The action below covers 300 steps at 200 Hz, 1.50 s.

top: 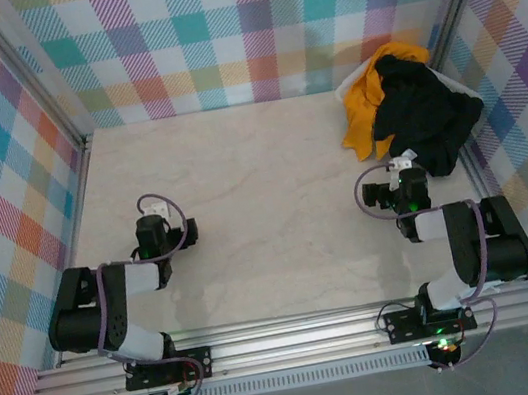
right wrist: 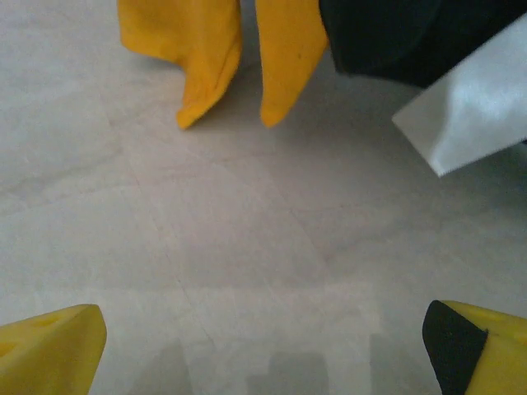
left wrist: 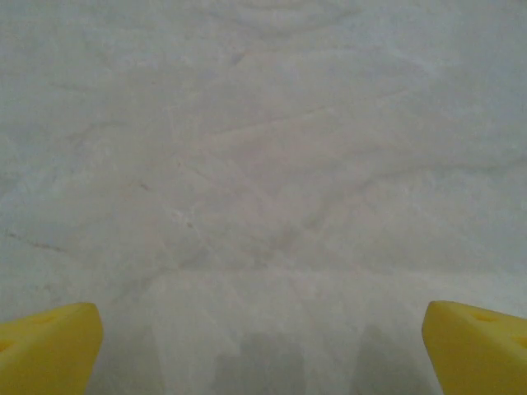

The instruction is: Fold and stack the t-shirts

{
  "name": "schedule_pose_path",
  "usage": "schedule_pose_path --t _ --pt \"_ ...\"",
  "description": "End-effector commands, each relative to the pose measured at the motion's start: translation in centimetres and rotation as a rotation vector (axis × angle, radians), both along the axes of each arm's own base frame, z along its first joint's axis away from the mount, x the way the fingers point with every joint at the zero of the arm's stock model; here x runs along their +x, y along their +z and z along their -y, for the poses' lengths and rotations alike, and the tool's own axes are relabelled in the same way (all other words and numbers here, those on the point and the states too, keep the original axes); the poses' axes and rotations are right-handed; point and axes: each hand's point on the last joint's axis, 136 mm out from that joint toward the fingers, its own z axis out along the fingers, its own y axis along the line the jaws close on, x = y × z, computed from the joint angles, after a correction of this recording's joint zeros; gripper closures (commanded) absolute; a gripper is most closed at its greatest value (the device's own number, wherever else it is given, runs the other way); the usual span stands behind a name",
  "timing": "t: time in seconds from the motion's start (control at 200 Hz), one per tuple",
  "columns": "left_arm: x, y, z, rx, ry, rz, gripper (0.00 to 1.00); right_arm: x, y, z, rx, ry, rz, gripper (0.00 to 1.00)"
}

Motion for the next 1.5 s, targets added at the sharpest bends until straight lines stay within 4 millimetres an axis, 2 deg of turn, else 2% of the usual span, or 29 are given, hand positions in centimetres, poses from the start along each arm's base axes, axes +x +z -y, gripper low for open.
schedule_pose_path --t 0.0,1.02,1.075,1.155,1.219,1.299,1.374,1.444,1.494 --pt "3.1 3.6 -0.7 -0.018 0.049 0.171 0.0 3.1 4.4 -1.4 0.025 0.058 0.192 0.0" --pt "3.1 3.6 -0.6 -0.021 0.049 0.169 0.0 3.1 4.4 -1.4 0.027 0.057 0.191 0.0" --pt "3.0 3.9 -0.8 -0.015 0.058 0.181 0.0 3.2 4.9 -1.1 0.013 0.034 0.194 0.0" --pt "2.2 6.9 -1.0 0.034 0.113 0.191 0.0 2.5 8.1 -1.3 -0.092 -0.03 0.23 0.0" --pt "1.1 10.5 -1.7 -0.019 0.189 0.212 0.0 1.1 12.8 -2.7 -0.121 -0.03 0.296 0.0" --pt "-0.5 16.0 -1.8 -0.124 0.224 0.313 0.0 -1.6 20.1 -4.8 -0.03 0.002 0.395 0.0" --pt "-2.2 22.0 -1.9 -0.17 0.252 0.408 0.0 -4.0 26.3 -5.2 0.086 -0.008 0.434 0.0" --pt "-3.3 26.3 -2.8 -0.221 0.327 0.434 0.0 -5.6 30.4 -4.6 0.182 -0.049 0.403 0.0" --pt "-3.4 28.4 -2.5 -0.265 0.324 0.418 0.0 -6.2 33.0 -5.0 0.224 -0.03 0.403 0.0"
